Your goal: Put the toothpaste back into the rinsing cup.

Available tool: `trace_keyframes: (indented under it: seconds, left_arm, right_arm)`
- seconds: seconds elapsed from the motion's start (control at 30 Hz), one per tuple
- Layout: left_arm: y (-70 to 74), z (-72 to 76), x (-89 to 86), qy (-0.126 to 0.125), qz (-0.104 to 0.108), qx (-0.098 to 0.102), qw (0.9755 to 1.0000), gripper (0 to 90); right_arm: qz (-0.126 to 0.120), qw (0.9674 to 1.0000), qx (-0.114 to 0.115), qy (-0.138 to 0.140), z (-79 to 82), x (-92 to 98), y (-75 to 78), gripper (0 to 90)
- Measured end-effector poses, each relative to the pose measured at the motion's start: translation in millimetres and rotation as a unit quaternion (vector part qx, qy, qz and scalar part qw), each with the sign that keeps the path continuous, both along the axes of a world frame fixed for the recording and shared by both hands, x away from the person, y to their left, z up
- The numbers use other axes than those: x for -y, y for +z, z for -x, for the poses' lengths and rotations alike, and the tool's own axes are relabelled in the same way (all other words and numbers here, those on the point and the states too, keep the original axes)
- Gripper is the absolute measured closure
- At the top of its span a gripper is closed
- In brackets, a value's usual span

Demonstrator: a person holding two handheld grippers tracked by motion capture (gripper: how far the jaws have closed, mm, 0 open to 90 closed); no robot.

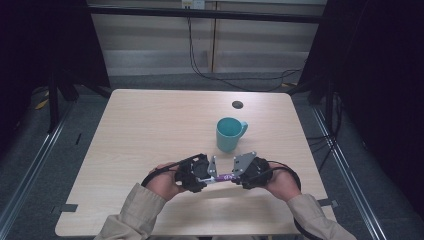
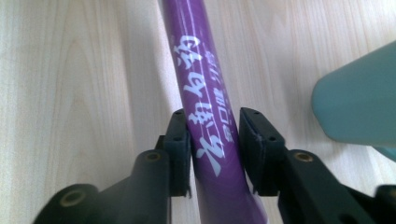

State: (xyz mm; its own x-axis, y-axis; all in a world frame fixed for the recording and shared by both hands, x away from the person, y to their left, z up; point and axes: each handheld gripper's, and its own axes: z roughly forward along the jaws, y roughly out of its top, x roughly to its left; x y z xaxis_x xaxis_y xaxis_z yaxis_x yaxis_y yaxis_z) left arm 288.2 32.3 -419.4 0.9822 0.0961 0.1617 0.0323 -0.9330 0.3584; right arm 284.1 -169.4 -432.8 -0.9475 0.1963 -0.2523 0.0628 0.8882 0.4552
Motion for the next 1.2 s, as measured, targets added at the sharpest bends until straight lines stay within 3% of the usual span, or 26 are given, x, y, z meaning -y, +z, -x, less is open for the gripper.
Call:
trace_keyframes:
  seconds: [0.13, 0.17, 0.2, 0.33, 0.4, 0.63, 0.77, 0.87, 0.97, 1.0, 1.03, 1.2]
  left_arm:
    - [1.4, 0.2, 0.5, -0.004, 0.002, 0.002, 1.0000, 69.2]
    - [2.5, 0.1, 1.5, -0.009, 0.001, 0.006, 0.9999, 69.5]
    - [3.3, 0.2, 1.7, -0.008, 0.003, 0.003, 1.0000, 69.6]
    - [3.8, -1.3, 3.4, -0.007, -0.003, 0.008, 0.9999, 69.7]
    - [3.1, -2.0, 3.5, -0.006, -0.003, 0.002, 1.0000, 69.7]
    - [0.2, -3.7, 3.9, 0.001, -0.010, -0.002, 0.9999, 69.7]
    - [0.2, -4.0, 4.8, 0.000, -0.010, -0.006, 0.9999, 69.7]
    - [-1.5, -2.8, 6.5, 0.005, 0.001, -0.009, 0.9999, 69.7]
    - [0.5, -3.7, 6.4, -0.001, -0.003, -0.013, 0.9999, 69.8]
    - [1.1, -2.9, 6.8, 0.006, 0.011, -0.016, 0.9998, 69.9]
    - [3.1, -3.9, 6.7, -0.001, 0.006, -0.014, 0.9999, 70.1]
    - [7.2, -6.1, 5.8, -0.002, 0.022, -0.023, 0.9995, 70.4]
  right_arm:
    - [-0.002, 1.0000, -0.005, 0.000, -1.2, -0.1, 0.8, 53.2]
    - [-0.004, 0.9997, -0.024, -0.001, -1.1, -0.9, 1.7, 54.7]
    - [-0.004, 0.9999, -0.016, 0.003, -1.1, -1.5, 1.9, 53.2]
    - [-0.011, 0.9997, -0.021, 0.004, -1.7, -4.8, 3.7, 46.3]
    - [-0.012, 0.9995, -0.030, 0.004, -1.8, -6.9, 5.2, 49.1]
    - [-0.016, 0.9994, -0.030, 0.009, -4.7, -9.1, 12.0, 53.5]
    - [-0.011, 0.9994, -0.033, 0.007, -5.0, -11.6, 12.4, 52.1]
    - [-0.009, 0.9990, -0.043, 0.007, -7.4, -14.9, 11.2, 54.4]
    - [-0.009, 0.9989, -0.045, 0.007, -7.5, -16.0, 10.1, 56.3]
    - [-0.008, 0.9989, -0.044, 0.013, -8.2, -16.9, 8.7, 57.2]
    - [-0.007, 0.9988, -0.048, 0.010, -8.3, -17.2, 8.1, 57.8]
    - [-0.006, 0.9979, -0.063, 0.008, -9.7, -21.5, 0.6, 57.2]
